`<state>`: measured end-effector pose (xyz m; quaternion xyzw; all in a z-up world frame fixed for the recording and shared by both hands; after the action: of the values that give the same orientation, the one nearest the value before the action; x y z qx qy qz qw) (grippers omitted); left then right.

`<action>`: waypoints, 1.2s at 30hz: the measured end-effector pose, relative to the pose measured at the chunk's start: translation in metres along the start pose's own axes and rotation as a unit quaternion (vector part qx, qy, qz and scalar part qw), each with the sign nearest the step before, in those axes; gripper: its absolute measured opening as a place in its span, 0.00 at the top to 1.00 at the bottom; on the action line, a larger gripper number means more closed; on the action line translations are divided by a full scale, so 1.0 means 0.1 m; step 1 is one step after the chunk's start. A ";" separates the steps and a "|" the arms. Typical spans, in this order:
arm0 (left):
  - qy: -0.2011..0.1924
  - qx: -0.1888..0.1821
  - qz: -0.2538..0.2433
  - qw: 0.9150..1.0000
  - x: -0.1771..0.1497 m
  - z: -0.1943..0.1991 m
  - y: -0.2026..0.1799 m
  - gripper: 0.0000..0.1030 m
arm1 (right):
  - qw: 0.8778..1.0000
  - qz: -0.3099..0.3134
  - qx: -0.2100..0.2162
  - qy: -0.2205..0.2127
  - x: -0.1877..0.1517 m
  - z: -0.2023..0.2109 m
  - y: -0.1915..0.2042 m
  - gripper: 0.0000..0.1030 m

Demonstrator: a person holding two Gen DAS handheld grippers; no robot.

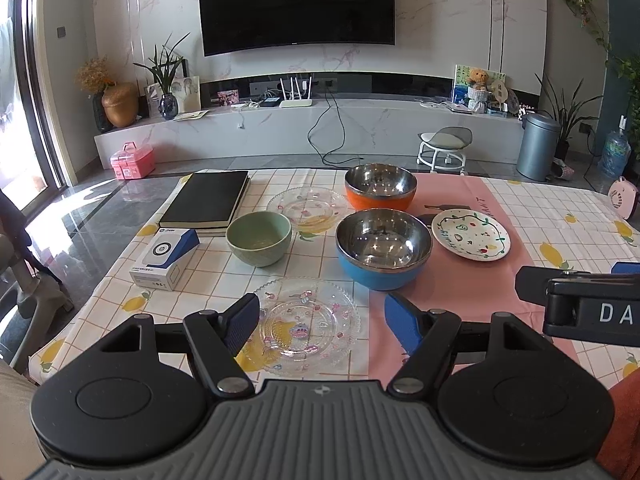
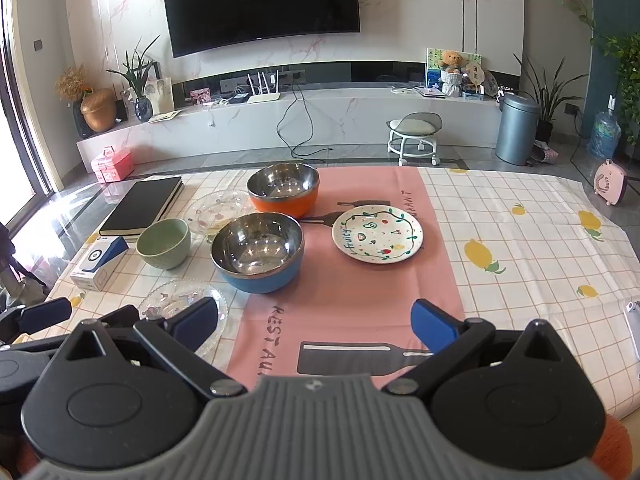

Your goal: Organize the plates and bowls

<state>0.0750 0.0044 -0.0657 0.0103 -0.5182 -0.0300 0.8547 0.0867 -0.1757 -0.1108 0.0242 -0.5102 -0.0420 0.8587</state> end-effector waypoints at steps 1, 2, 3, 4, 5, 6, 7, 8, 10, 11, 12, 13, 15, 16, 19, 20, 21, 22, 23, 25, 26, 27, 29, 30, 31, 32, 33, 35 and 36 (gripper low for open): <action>0.000 0.000 -0.001 1.000 0.00 0.00 0.00 0.18 | 1.000 0.001 0.000 0.000 0.00 0.00 0.00 0.02; 0.000 0.000 -0.002 1.000 0.00 0.00 0.00 0.18 | 1.000 0.001 0.000 0.001 -0.01 0.00 0.00 0.02; 0.000 -0.001 -0.002 1.000 0.00 0.00 0.00 0.18 | 1.000 0.001 0.000 0.001 -0.01 0.00 0.00 0.02; 0.000 -0.001 -0.002 1.000 0.00 0.00 0.00 0.18 | 1.000 0.001 0.000 0.002 -0.01 0.00 0.00 0.02; 0.000 -0.001 -0.001 1.000 0.00 0.00 0.00 0.18 | 1.000 0.000 0.000 0.002 -0.01 0.00 0.00 0.02; 0.000 -0.001 -0.001 1.000 0.00 0.00 0.00 0.18 | 1.000 0.000 0.000 0.002 -0.01 -0.01 0.00 0.02; 0.000 -0.001 0.000 1.000 0.00 0.00 0.00 0.18 | 1.000 0.000 0.000 0.003 -0.01 -0.01 0.00 0.02; 0.000 -0.001 0.000 1.000 0.00 0.01 0.00 0.18 | 1.000 0.001 0.000 0.002 -0.01 0.00 0.00 0.02; 0.000 -0.001 0.000 1.000 0.00 0.01 0.00 0.18 | 1.000 0.001 -0.001 0.002 -0.01 -0.01 0.00 0.02; 0.000 -0.001 0.000 1.000 0.00 0.01 0.01 0.18 | 1.000 0.001 -0.001 0.002 -0.01 0.00 0.00 0.02; 0.001 -0.001 0.001 1.000 0.00 0.01 0.01 0.18 | 1.000 0.001 -0.001 0.002 -0.01 0.00 0.00 0.02; 0.001 -0.002 0.001 1.000 0.00 0.01 0.01 0.18 | 1.000 0.001 -0.001 0.002 -0.01 0.00 0.00 0.02; 0.001 -0.001 0.002 1.000 -0.01 0.01 0.01 0.18 | 1.000 0.002 -0.002 0.001 -0.01 0.00 0.00 0.02; 0.001 -0.001 0.002 1.000 -0.01 0.01 0.01 0.18 | 1.000 0.004 -0.002 0.001 -0.01 0.00 0.00 0.02; 0.001 -0.002 0.001 1.000 0.00 0.01 0.01 0.18 | 1.000 0.005 -0.002 0.002 -0.01 0.00 0.00 0.02; 0.001 -0.001 0.001 1.000 0.00 0.01 0.01 0.18 | 1.000 0.006 -0.002 0.002 -0.01 0.00 0.01 0.02; 0.000 0.000 0.002 1.000 -0.01 0.01 0.01 0.18 | 1.000 0.007 -0.002 0.002 -0.01 -0.01 0.01 0.02; 0.000 0.000 0.002 1.000 -0.01 0.01 0.01 0.18 | 1.000 0.007 -0.003 0.001 -0.01 0.00 0.01 0.02; 0.000 -0.001 0.003 1.000 -0.01 0.01 0.01 0.18 | 1.000 0.008 -0.003 0.001 -0.01 0.00 0.01 0.02; 0.000 -0.001 0.003 1.000 -0.01 0.01 0.01 0.18 | 1.000 0.009 -0.003 0.000 -0.01 0.00 0.02 0.02; 0.000 -0.001 0.003 1.000 -0.01 0.01 0.01 0.18 | 1.000 0.009 -0.003 0.000 -0.01 0.00 0.02 0.02; 0.000 -0.001 0.003 1.000 -0.01 0.02 0.01 0.18 | 1.000 0.010 -0.003 0.001 -0.01 -0.01 0.02 0.02; 0.000 -0.001 0.003 1.000 -0.01 0.01 0.01 0.18 | 1.000 0.010 -0.003 0.001 -0.01 -0.01 0.02 0.02; 0.000 -0.001 0.004 1.000 -0.01 0.01 0.01 0.18 | 1.000 0.010 -0.003 0.001 -0.01 -0.01 0.02 0.02; 0.001 -0.001 0.004 1.000 -0.01 0.01 0.01 0.18 | 1.000 0.011 -0.003 0.001 -0.01 -0.01 0.02 0.02; 0.001 -0.001 0.005 1.000 -0.01 0.02 0.01 0.18 | 1.000 0.011 -0.003 0.001 -0.01 -0.01 0.02 0.02; 0.001 -0.001 0.005 1.000 -0.02 0.02 0.01 0.18 | 1.000 0.011 -0.003 0.001 -0.01 -0.01 0.02 0.02; 0.000 -0.001 0.003 1.000 -0.02 0.02 0.01 0.18 | 1.000 0.011 -0.003 0.001 -0.01 -0.01 0.02 0.02; 0.000 -0.002 0.003 1.000 -0.02 0.02 0.01 0.18 | 1.000 0.011 -0.003 0.000 -0.01 -0.01 0.02 0.02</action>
<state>0.0721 0.0055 -0.0662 0.0072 -0.5181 -0.0278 0.8548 0.0871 -0.1737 -0.1119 0.0162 -0.5103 -0.0342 0.8592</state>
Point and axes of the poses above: each gripper's, at about its wrist camera, not at the fingertips, and z roughly against the way its jaws point, y to its left, x to its top, the point moved 10 cm from there along -z, roughly the way its jaws point, and after that the axes turned 10 degrees about -y, right-handed, at the moved point
